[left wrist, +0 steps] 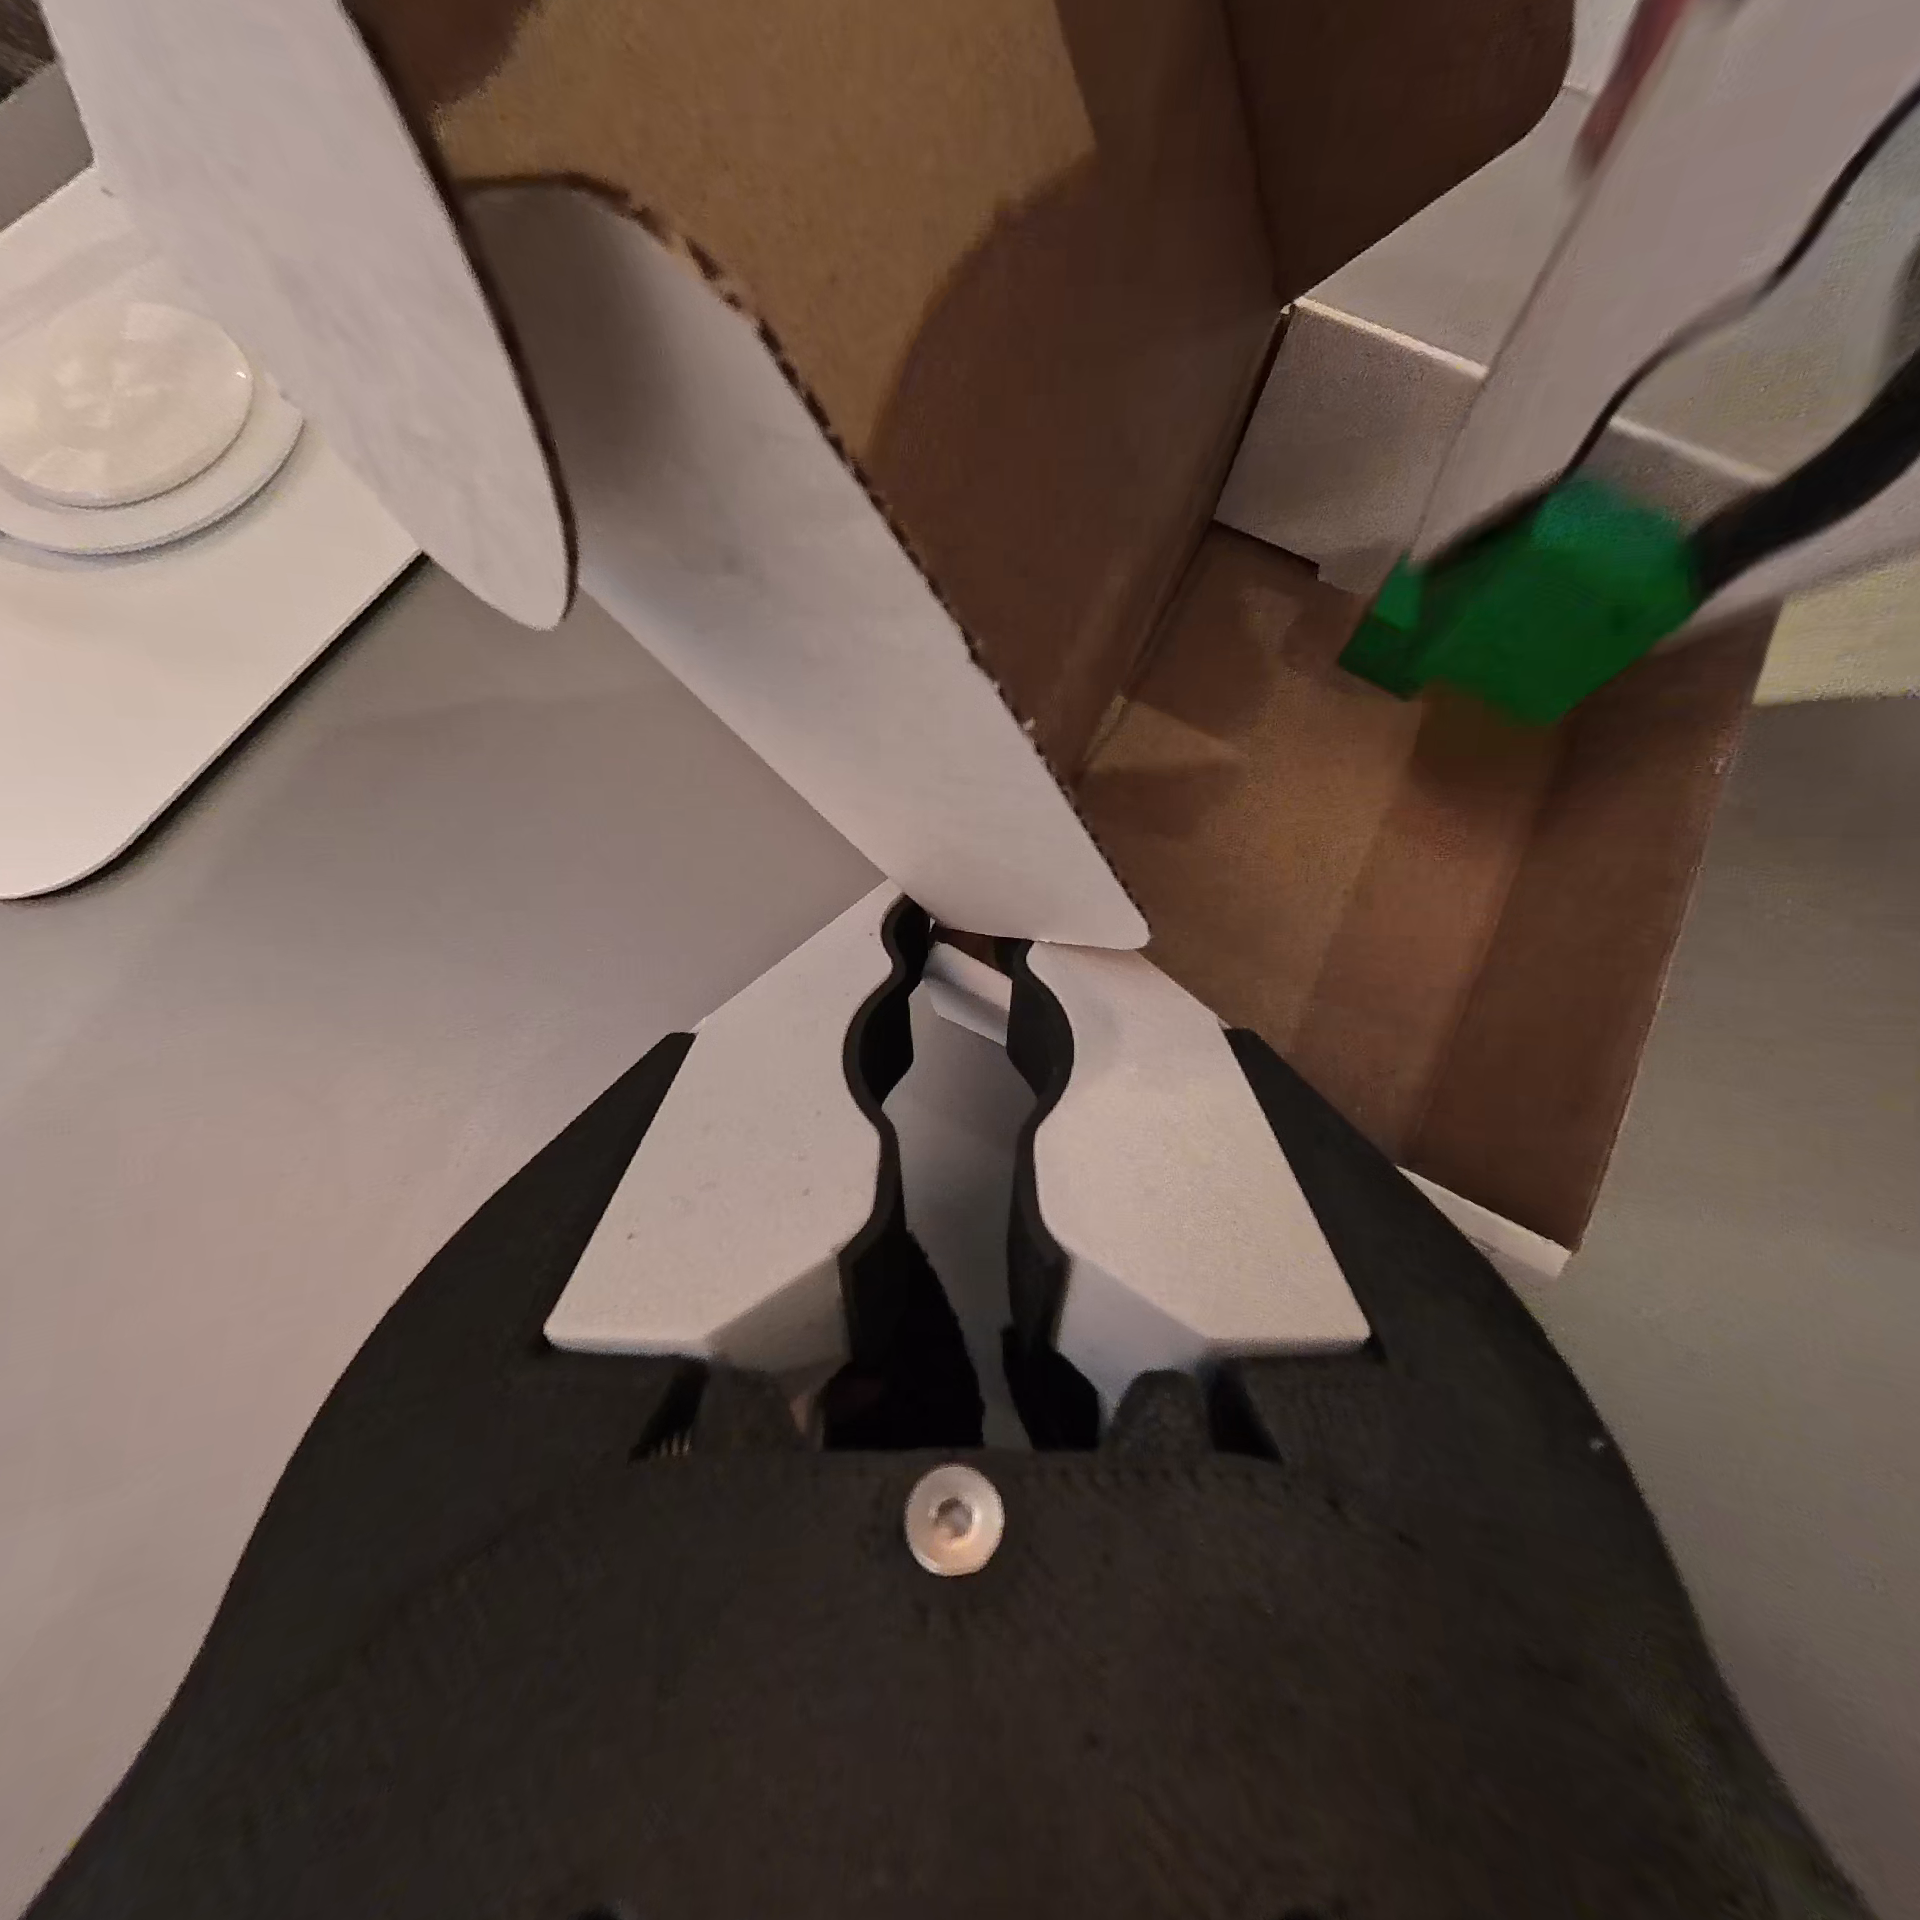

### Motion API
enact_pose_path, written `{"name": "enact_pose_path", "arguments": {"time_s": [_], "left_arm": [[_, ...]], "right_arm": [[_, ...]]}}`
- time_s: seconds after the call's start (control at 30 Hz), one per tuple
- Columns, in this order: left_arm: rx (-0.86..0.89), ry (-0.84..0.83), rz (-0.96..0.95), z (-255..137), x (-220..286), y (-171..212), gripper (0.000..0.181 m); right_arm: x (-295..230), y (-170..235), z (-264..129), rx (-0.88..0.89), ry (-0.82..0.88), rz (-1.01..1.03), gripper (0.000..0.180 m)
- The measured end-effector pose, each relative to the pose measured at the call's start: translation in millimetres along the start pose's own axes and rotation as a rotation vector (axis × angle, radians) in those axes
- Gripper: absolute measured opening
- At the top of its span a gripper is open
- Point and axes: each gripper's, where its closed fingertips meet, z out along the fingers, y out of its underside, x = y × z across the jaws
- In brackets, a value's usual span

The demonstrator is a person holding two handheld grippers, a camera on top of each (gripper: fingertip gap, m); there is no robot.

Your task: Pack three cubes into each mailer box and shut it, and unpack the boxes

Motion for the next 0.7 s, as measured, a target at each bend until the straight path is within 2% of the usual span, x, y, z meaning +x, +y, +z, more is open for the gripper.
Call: {"name": "enact_pose_path", "arguments": {"time_s": [0.1,0.2,0.27,0.37,0.43,0.53,0.6,0.7], "left_arm": [[0.0,0.0,0.0,0.0,-0.1,0.0,0.01],[0.0,0.0,-0.001,0.0,-0.1,-0.1,0.01],[0.001,0.0,-0.003,0.0,-0.2,0.0,0.01],[0.001,0.001,-0.004,0.0,-0.1,-0.1,0.01],[0.001,0.001,-0.004,0.0,-0.1,0.0,0.01],[0.002,0.001,-0.004,0.0,-0.1,0.0,0.01],[0.002,0.002,-0.006,0.0,-0.2,0.0,0.01],[0.003,0.002,-0.007,-0.1,-0.1,0.1,0.01]], "right_arm": [[14.9,13.3,-56.0,0.081,0.102,0.089,0.026],[40.8,57.2,-118.5,0.115,0.242,0.26,0.026],[57.7,108.1,-151.4,0.08,0.334,0.412,0.026],[71.6,207.7,-174.4,-0.051,0.431,0.683,0.025],[67.5,266.2,-169.1,-0.115,0.418,0.854,0.025],[53.6,327.1,-136.1,-0.173,0.341,1.031,0.025],[43.5,356.7,-112.5,-0.234,0.306,1.099,0.025],[38.0,374.3,-84.4,-0.243,0.265,1.163,0.025]]}}
